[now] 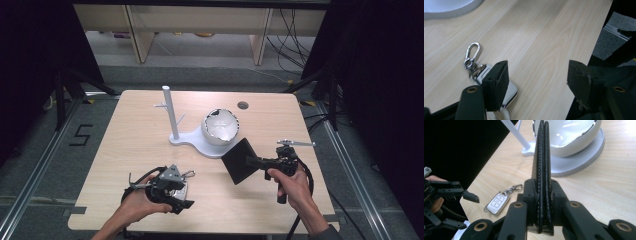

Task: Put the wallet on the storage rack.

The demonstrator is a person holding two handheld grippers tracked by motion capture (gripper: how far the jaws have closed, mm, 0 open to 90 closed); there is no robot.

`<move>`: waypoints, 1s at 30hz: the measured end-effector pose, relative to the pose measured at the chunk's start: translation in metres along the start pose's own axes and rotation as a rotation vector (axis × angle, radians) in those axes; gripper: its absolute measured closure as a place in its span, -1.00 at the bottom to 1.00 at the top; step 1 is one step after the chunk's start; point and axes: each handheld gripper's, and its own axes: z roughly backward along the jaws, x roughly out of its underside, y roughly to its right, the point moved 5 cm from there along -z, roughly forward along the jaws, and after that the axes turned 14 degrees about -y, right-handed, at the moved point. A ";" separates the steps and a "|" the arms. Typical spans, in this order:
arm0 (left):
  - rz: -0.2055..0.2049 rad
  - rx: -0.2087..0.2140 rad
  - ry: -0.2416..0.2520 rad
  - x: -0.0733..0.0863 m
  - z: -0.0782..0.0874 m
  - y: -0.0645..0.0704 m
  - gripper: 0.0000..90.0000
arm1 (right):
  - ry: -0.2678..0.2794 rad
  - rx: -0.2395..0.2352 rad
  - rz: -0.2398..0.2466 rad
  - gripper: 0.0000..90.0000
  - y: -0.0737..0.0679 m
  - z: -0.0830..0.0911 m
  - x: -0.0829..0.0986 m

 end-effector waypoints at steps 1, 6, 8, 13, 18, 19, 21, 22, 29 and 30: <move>0.020 -0.002 0.020 0.003 0.002 -0.001 -0.27 | -0.003 -0.019 -0.021 0.75 -0.002 0.003 -0.001; 0.054 -0.009 0.051 0.018 0.013 -0.004 -0.28 | 0.022 0.003 -0.005 0.75 0.002 0.011 -0.012; 0.046 -0.013 0.045 0.022 0.016 -0.006 -0.28 | 0.024 0.003 -0.021 0.75 0.002 0.012 -0.014; 0.077 -0.047 0.036 0.044 0.023 -0.010 -0.30 | 0.052 0.028 -0.017 0.75 0.006 0.021 -0.028; 0.110 -0.050 0.032 0.062 0.024 -0.012 -0.32 | 0.065 0.050 -0.006 0.75 0.008 0.025 -0.042; 0.112 -0.064 0.034 0.065 0.023 -0.014 -0.33 | 0.068 0.056 0.003 0.75 0.009 0.026 -0.044; 0.131 -0.069 0.033 0.071 0.022 -0.014 -0.34 | 0.070 0.057 -0.007 0.75 0.009 0.026 -0.050; 0.145 -0.060 0.031 0.074 0.020 -0.014 -0.35 | 0.073 0.059 -0.012 0.75 0.009 0.026 -0.053; 0.161 -0.064 0.022 0.082 0.019 -0.017 -0.38 | 0.087 0.066 -0.012 0.75 0.011 0.023 -0.075; 0.167 -0.068 0.031 0.082 0.019 -0.017 -0.38 | 0.091 0.065 -0.009 0.75 0.011 0.022 -0.078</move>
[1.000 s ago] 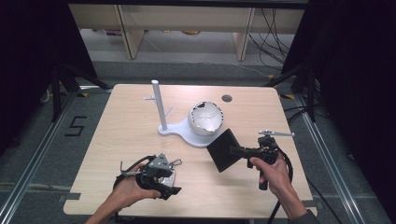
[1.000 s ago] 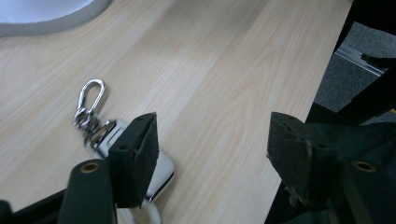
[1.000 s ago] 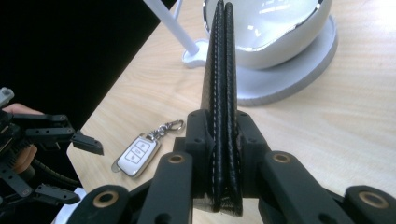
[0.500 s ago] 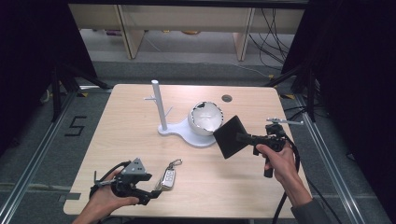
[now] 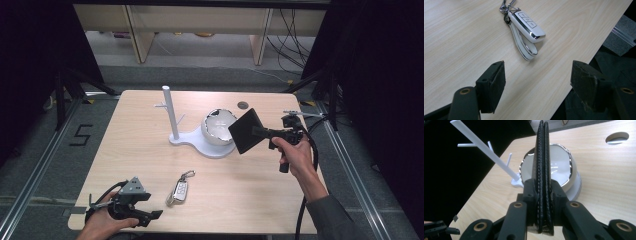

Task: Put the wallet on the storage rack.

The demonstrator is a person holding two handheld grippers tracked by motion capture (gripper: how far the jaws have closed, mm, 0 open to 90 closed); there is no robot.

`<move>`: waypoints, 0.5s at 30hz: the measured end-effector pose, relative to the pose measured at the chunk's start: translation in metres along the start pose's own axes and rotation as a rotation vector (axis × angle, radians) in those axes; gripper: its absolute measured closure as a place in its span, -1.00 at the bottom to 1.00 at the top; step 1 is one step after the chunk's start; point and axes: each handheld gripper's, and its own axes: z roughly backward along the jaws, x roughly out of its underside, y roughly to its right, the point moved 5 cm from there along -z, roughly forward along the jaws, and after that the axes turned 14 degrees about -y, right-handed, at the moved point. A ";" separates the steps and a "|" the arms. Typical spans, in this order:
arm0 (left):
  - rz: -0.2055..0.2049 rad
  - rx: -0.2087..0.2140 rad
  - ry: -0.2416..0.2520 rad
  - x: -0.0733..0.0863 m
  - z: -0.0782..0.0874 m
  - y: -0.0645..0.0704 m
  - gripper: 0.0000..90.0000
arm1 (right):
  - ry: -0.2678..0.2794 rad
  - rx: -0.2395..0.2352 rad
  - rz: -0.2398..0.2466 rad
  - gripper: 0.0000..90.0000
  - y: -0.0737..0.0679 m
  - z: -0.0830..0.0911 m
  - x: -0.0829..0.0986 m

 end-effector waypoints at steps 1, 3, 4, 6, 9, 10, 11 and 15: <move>0.001 0.000 -0.002 0.000 0.000 0.000 -0.39 | -0.004 0.002 -0.003 0.75 0.000 -0.001 -0.002; -0.007 0.004 -0.009 0.001 0.000 0.000 -0.39 | -0.008 0.008 -0.003 0.75 0.001 -0.004 -0.007; -0.002 0.002 -0.006 0.001 0.000 0.000 -0.40 | -0.005 0.016 0.000 0.75 0.001 -0.006 -0.009; 0.001 0.009 -0.013 0.002 -0.001 0.001 -0.40 | -0.016 0.017 -0.004 0.75 0.000 -0.010 -0.012; -0.010 0.004 -0.020 0.002 -0.002 0.000 -0.40 | -0.016 0.018 -0.010 0.75 -0.001 -0.016 -0.018; -0.007 0.004 -0.016 0.002 -0.002 0.001 -0.40 | -0.009 0.026 -0.003 0.75 0.000 -0.018 -0.020; -0.005 0.003 -0.012 0.002 -0.002 0.001 -0.40 | -0.011 0.026 -0.007 0.75 0.000 -0.020 -0.022; -0.007 -0.005 -0.006 0.001 -0.001 0.002 -0.40 | -0.004 0.027 -0.029 0.75 0.001 -0.028 -0.030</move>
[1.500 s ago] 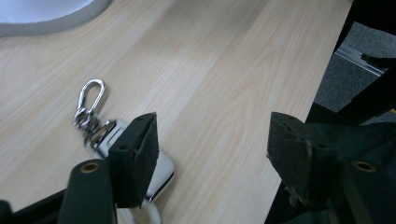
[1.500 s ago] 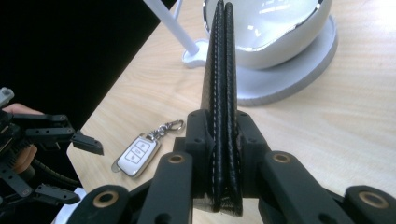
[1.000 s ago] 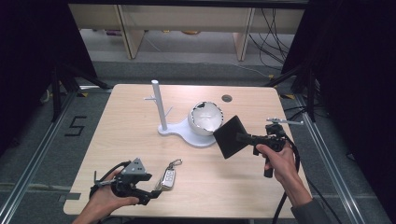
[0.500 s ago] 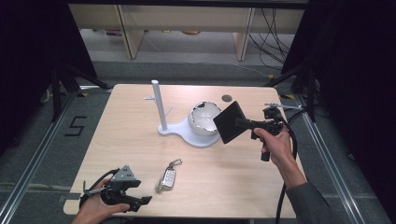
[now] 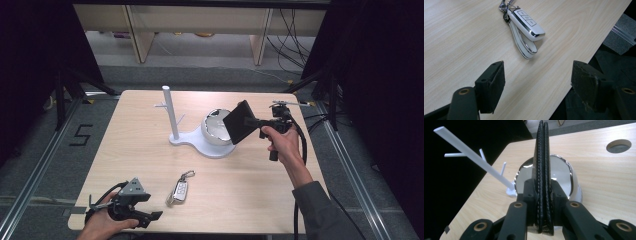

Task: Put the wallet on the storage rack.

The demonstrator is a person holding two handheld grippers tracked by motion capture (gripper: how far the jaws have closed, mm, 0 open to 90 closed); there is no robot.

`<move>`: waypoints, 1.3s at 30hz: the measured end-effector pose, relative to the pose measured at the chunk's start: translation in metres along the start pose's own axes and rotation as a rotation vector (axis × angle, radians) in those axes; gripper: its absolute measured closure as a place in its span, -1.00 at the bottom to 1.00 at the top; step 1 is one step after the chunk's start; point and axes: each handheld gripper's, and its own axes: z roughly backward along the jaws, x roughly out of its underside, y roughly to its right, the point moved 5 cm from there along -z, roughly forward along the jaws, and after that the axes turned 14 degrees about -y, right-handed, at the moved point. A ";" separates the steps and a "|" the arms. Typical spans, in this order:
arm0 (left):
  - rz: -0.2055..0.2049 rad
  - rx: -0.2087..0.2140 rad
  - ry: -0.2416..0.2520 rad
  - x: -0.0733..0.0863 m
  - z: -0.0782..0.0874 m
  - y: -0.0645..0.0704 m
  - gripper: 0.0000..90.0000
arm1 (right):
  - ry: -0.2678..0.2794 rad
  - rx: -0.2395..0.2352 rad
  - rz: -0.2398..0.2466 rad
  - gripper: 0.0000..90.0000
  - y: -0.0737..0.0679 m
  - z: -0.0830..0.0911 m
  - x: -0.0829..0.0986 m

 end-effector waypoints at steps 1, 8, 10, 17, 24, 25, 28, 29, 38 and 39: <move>-0.015 0.008 -0.007 0.001 0.001 0.000 -0.39 | 0.002 0.004 -0.002 0.75 0.000 -0.002 -0.002; -0.002 0.006 -0.009 0.003 -0.001 0.000 -0.39 | 0.011 0.030 -0.015 0.75 0.007 -0.020 -0.017; -0.001 0.006 -0.012 0.004 -0.002 0.000 -0.39 | 0.002 0.026 -0.039 0.75 0.007 -0.024 -0.019; -0.011 0.012 -0.016 0.006 -0.002 -0.002 -0.39 | -0.036 0.025 -0.090 0.75 0.009 -0.041 -0.018; -0.004 0.017 -0.024 0.007 -0.004 -0.003 -0.39 | -0.035 0.039 -0.058 0.75 0.015 -0.057 -0.019; -0.001 0.016 -0.024 0.007 -0.005 -0.003 -0.39 | -0.040 0.039 -0.060 0.75 0.016 -0.059 -0.019; 0.002 0.012 -0.025 0.008 -0.006 -0.003 -0.39 | -0.038 0.048 -0.055 0.74 0.018 -0.065 -0.019; 0.003 0.020 -0.029 0.008 -0.007 -0.002 -0.39 | -0.031 0.053 -0.044 0.75 0.020 -0.067 -0.020; 0.013 0.017 -0.034 0.010 -0.011 -0.004 -0.39 | -0.074 0.033 -0.085 0.69 0.015 -0.080 -0.014; -0.006 0.020 -0.043 0.010 -0.010 -0.004 -0.39 | -0.057 0.056 -0.045 0.66 0.021 -0.083 -0.015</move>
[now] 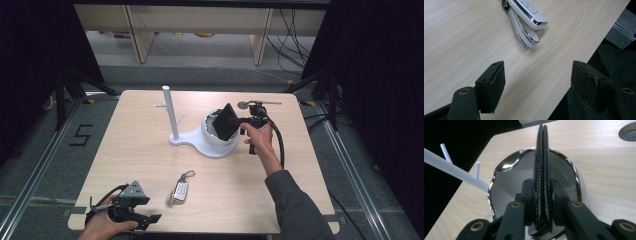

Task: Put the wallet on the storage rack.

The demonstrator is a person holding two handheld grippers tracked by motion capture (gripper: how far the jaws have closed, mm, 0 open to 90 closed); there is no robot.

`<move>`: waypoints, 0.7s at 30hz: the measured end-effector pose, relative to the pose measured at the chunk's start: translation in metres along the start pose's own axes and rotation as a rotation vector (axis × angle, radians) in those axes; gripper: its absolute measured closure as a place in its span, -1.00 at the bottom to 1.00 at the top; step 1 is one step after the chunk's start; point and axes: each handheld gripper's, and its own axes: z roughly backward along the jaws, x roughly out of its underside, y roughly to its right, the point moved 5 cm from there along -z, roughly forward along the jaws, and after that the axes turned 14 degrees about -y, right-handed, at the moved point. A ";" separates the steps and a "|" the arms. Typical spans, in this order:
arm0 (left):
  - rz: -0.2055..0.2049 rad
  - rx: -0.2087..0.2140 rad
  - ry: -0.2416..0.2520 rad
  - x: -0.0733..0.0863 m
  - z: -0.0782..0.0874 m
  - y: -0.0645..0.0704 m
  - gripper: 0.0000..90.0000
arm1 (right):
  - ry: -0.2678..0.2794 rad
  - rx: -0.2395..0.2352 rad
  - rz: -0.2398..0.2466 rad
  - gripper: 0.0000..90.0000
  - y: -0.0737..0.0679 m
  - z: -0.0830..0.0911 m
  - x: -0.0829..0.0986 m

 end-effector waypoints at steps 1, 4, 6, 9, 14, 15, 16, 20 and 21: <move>0.001 -0.001 -0.001 0.000 0.000 0.000 -0.39 | 0.004 0.005 -0.006 0.65 0.000 0.000 0.000; -0.003 0.001 0.000 0.001 0.000 -0.001 -0.39 | -0.003 0.002 -0.046 0.43 -0.003 0.002 0.002; 0.014 0.006 0.003 0.001 -0.001 -0.001 -0.39 | 0.025 0.042 0.047 0.37 0.001 0.004 -0.001; 0.006 0.003 0.000 0.002 -0.001 -0.002 -0.39 | 0.023 0.054 0.029 0.18 0.000 0.010 -0.001; 0.023 -0.002 0.008 0.001 -0.002 -0.001 -0.40 | 0.028 0.041 -0.007 0.02 0.003 0.019 0.001; 0.012 -0.002 0.005 0.001 -0.002 -0.002 -0.40 | 0.033 0.048 -0.010 -0.03 0.004 0.021 0.001; 0.021 0.003 0.001 0.002 -0.002 -0.001 -0.40 | 0.044 0.057 0.019 -0.07 0.008 0.022 0.000; 0.001 0.003 -0.006 0.002 -0.001 -0.002 -0.40 | 0.066 0.058 0.025 -0.13 0.010 0.035 0.002; 0.001 0.002 -0.005 0.002 -0.001 -0.003 -0.40 | 0.074 0.076 0.032 -0.14 0.011 0.039 0.003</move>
